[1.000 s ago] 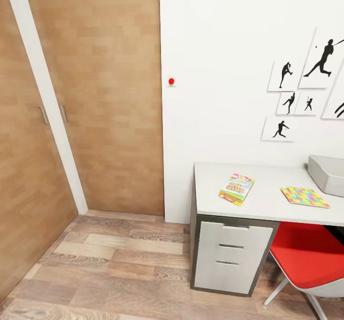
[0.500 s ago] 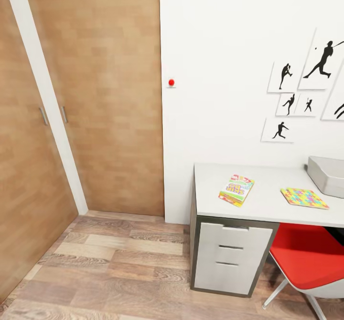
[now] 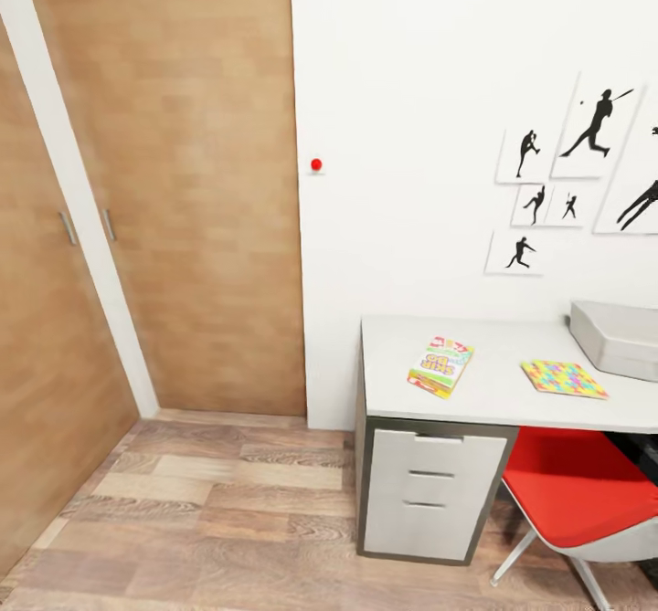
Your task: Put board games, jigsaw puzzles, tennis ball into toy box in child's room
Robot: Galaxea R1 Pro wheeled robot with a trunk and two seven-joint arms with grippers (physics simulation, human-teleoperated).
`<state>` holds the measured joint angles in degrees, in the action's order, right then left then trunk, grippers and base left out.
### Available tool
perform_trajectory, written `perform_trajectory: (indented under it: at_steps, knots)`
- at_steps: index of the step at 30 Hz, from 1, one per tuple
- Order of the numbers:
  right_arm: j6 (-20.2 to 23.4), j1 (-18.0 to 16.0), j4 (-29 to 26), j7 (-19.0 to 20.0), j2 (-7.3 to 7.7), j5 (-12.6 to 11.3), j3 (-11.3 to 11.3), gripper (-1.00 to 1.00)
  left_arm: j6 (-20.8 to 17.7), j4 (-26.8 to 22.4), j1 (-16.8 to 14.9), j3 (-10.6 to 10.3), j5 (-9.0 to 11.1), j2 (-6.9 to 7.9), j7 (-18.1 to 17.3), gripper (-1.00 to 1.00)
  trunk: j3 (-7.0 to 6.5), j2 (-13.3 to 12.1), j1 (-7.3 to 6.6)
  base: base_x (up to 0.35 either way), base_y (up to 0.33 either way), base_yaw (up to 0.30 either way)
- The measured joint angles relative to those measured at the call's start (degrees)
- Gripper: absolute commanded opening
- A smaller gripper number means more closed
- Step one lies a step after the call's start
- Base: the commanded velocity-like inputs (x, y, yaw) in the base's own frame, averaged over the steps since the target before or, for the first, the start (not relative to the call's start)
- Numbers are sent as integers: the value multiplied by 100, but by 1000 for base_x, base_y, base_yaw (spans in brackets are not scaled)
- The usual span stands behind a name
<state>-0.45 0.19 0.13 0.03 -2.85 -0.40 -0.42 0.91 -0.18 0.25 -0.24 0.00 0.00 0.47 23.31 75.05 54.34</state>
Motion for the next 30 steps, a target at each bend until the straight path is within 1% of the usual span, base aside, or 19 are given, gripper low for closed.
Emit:
perform_trajectory:
  at_steps: [10, 15, 16, 17, 20, 21, 24, 26, 27, 30]
  knots:
    - [-5, 0, -2, 19, 21, -10, 7, 100, -3, -43, -4, 2, 0, 11, -4, 100, -180, -401, -220, 0, 0, -251]
    - [3, -1, -2, -2, 69, -118, -4, 100, -14, -160, -22, 12, 0, 51, -6, 100, -271, -602, -329, 0, 0, -259]
    - [8, -3, -2, -5, 86, -160, -8, 100, -23, -209, -26, 13, 0, 67, -6, 100, -289, -642, -351, 0, 0, -259]
    - [20, -8, -3, -10, 129, -273, -20, 100, -43, -329, -33, 15, 0, 94, -8, 100, -307, -683, -373, 0, 0, -259]
    - [36, -26, -3, -14, 217, -503, -36, 100, -71, -536, -43, 23, -1, 137, -12, 100, -357, -803, -439, 0, 0, -256]
    - [44, -52, -4, -16, 274, -689, -41, 100, -99, -661, -52, 29, -1, 166, -13, 100, -373, -844, -461, 0, 0, -251]
    - [57, -134, -7, -8, 352, -945, -45, 100, -188, -825, -93, 34, -1, 192, -18, 100, -418, -964, -527, 0, 0, -248]
    - [74, -230, -8, -3, 385, -1074, -46, 100, -295, -919, -170, 36, -1, 202, -20, 100, -446, -1045, -571, 0, 0, -242]
    - [116, -345, -8, -6, 406, -1170, -46, 100, -432, -1005, -277, 37, -1, 208, -18, 100, -461, -1085, -593, 0, 0, -237]
    - [260, -538, -6, -1, 430, -1268, -47, 100, -684, -1119, -475, 40, -1, 214, -17, 100, -499, -1205, -659, 0, 0, -229]
